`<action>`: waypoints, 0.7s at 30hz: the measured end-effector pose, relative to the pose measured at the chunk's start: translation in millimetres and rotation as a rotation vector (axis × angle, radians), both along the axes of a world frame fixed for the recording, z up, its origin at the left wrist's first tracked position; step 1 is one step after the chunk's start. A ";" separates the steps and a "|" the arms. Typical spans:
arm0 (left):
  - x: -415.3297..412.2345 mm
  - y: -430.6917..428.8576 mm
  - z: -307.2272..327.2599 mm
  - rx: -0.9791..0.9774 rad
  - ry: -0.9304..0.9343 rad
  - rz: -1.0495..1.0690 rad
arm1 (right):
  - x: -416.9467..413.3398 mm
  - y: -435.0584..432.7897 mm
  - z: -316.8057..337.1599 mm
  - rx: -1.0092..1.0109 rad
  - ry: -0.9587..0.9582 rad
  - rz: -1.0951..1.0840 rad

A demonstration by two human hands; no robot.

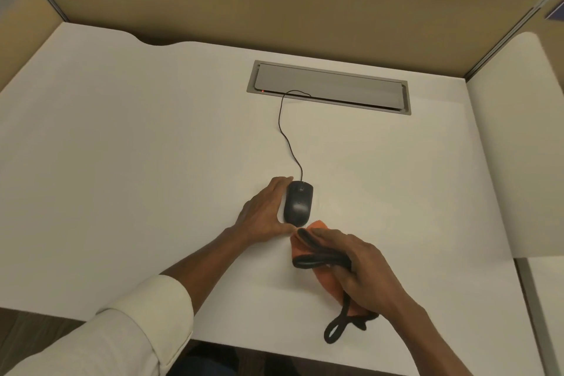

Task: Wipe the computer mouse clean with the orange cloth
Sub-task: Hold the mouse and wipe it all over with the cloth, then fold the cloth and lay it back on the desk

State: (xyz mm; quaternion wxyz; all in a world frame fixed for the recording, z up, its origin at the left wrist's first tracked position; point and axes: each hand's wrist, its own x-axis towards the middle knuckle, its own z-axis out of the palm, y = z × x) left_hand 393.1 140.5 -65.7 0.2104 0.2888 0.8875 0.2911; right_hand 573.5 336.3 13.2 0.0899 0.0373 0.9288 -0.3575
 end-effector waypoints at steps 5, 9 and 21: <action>1.4 1.0 2.1 -0.040 -0.064 0.037 | 24.1 2.6 3.0 -0.229 0.014 -0.180; 16.4 2.3 11.1 -0.077 -0.061 0.106 | 36.4 1.5 3.9 -0.333 0.036 -0.320; 102.7 22.1 103.2 0.293 -0.300 0.641 | 23.7 1.0 21.3 -0.495 0.173 -0.361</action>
